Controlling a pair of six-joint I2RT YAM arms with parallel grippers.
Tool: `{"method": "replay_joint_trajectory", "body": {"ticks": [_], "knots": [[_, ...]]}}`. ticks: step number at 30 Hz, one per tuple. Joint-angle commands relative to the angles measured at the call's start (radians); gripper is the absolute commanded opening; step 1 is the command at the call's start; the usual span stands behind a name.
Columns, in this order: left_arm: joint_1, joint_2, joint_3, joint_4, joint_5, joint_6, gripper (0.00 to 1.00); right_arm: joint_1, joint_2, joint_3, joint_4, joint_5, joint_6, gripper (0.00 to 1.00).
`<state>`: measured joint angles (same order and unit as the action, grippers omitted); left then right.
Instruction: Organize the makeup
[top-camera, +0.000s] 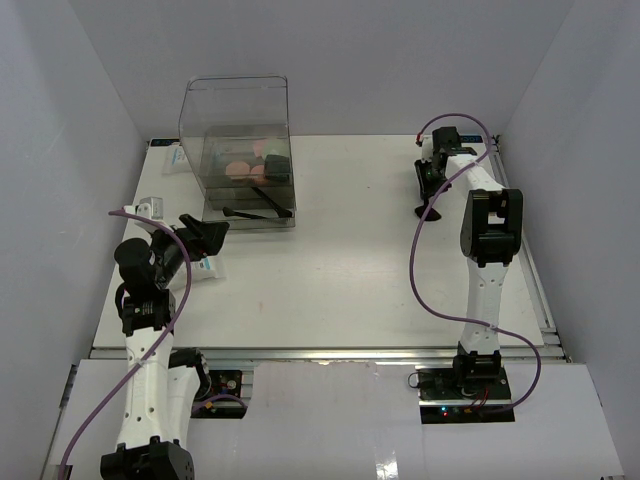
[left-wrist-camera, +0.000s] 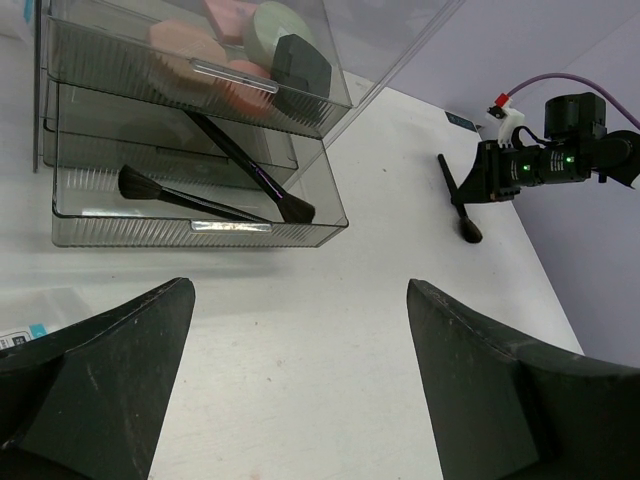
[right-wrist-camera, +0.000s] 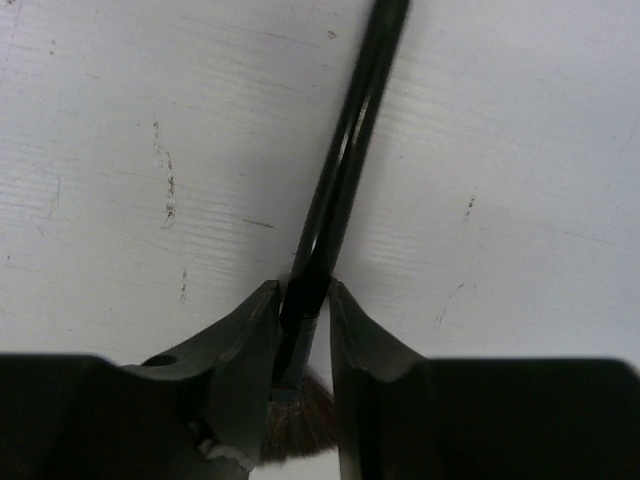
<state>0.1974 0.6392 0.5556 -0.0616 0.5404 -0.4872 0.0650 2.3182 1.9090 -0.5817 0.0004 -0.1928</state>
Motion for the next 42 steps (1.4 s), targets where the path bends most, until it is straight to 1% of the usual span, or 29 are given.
{"method": "replay_joint_trajectory", "body": {"ticks": [1, 4, 7, 9, 10, 13, 17, 19, 22, 24, 25, 28, 30, 33, 34, 35, 36, 38, 40, 42], "knots": [[0.002, -0.010, 0.003, -0.009, -0.005, 0.010, 0.98, -0.004, 0.021, 0.008, -0.003, -0.030, -0.002, 0.25], [0.003, -0.010, 0.003, -0.010, -0.006, 0.010, 0.98, -0.004, 0.006, -0.016, -0.002, -0.060, -0.007, 0.17], [0.001, -0.012, 0.003, -0.013, -0.010, 0.009, 0.98, -0.004, -0.045, -0.058, 0.007, -0.153, -0.027, 0.11], [0.002, -0.013, 0.004, -0.012, -0.010, 0.008, 0.98, 0.007, -0.143, -0.144, 0.063, -0.210, -0.053, 0.08], [0.002, -0.014, 0.004, -0.013, -0.012, 0.007, 0.98, 0.023, -0.220, -0.195, 0.098, -0.228, -0.081, 0.08], [0.002, -0.016, 0.004, -0.015, -0.017, 0.006, 0.98, 0.073, -0.366, -0.356, 0.183, -0.279, -0.160, 0.08], [0.002, -0.019, 0.004, -0.019, -0.028, 0.004, 0.98, 0.190, -0.571, -0.474, 0.210, -0.401, -0.313, 0.08], [0.002, -0.023, 0.006, -0.025, -0.040, 0.002, 0.98, 0.289, -0.657, -0.522, 0.208, -0.431, -0.429, 0.08], [0.002, -0.025, 0.006, -0.032, -0.056, -0.004, 0.98, 0.455, -0.724, -0.535, 0.218, -0.330, -0.549, 0.08], [0.002, -0.027, 0.007, -0.037, -0.066, -0.005, 0.98, 0.581, -0.721, -0.504, 0.217, -0.261, -0.586, 0.08], [0.002, -0.026, 0.008, -0.041, -0.068, -0.005, 0.98, 0.599, -0.709, -0.490, 0.215, -0.231, -0.594, 0.08], [0.002, -0.026, 0.009, -0.049, -0.082, -0.007, 0.98, 0.748, -0.605, -0.326, 0.194, -0.111, -0.642, 0.08], [0.001, -0.027, 0.011, -0.055, -0.092, -0.007, 0.98, 0.803, -0.514, -0.212, 0.193, -0.059, -0.660, 0.08], [0.000, -0.027, 0.016, -0.067, -0.113, -0.006, 0.98, 0.864, -0.362, -0.025, 0.203, 0.024, -0.672, 0.08], [0.001, -0.029, 0.018, -0.070, -0.122, -0.004, 0.98, 0.881, -0.294, 0.050, 0.215, 0.074, -0.664, 0.09], [0.002, -0.029, 0.017, -0.072, -0.126, -0.004, 0.98, 0.894, -0.227, 0.092, 0.218, 0.087, -0.660, 0.09], [0.002, -0.029, 0.019, -0.073, -0.130, -0.004, 0.98, 0.902, -0.186, 0.144, 0.218, 0.104, -0.659, 0.09], [0.001, -0.026, 0.020, -0.078, -0.137, -0.001, 0.98, 0.915, -0.101, 0.297, 0.224, 0.152, -0.672, 0.10], [0.001, -0.026, 0.020, -0.078, -0.139, -0.001, 0.98, 0.927, -0.038, 0.341, 0.256, 0.175, -0.690, 0.12], [0.002, -0.026, 0.021, -0.078, -0.140, -0.001, 0.98, 0.932, -0.013, 0.330, 0.297, 0.193, -0.707, 0.17]]}}
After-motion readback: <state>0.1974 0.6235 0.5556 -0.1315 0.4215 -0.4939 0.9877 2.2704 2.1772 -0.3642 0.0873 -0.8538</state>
